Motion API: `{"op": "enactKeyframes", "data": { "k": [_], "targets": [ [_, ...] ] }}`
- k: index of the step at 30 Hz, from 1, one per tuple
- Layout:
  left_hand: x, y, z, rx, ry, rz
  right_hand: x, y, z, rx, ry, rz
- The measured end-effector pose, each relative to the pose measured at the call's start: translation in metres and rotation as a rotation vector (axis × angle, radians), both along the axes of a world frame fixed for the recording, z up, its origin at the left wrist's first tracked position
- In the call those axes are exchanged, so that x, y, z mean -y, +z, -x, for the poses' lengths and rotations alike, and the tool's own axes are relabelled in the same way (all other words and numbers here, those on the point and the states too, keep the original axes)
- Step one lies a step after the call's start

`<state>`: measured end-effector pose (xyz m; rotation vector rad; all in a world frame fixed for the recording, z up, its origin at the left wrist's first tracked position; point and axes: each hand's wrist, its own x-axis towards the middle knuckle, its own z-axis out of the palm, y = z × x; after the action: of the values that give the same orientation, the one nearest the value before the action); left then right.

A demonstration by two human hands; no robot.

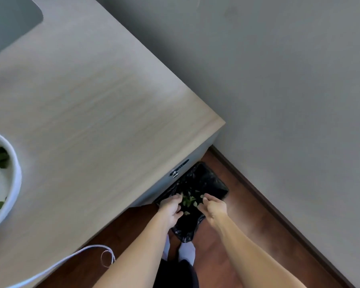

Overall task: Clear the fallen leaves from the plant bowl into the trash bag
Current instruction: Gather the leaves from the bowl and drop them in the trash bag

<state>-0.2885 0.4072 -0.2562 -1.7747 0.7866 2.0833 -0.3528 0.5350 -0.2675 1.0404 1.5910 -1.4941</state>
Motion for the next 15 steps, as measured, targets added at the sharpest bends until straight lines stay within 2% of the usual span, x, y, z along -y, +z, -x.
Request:
{"op": "enactKeyframes", "data": {
  "k": [6, 15],
  "targets": [
    [0.007, 0.042, 0.011, -0.040, -0.039, 0.007, 0.005, 0.041, 0.015, -0.027, 0.006, 0.010],
    [0.043, 0.189, 0.020, -0.269, -0.085, 0.124, 0.037, 0.175, 0.045, -0.211, 0.167, 0.197]
  ]
}}
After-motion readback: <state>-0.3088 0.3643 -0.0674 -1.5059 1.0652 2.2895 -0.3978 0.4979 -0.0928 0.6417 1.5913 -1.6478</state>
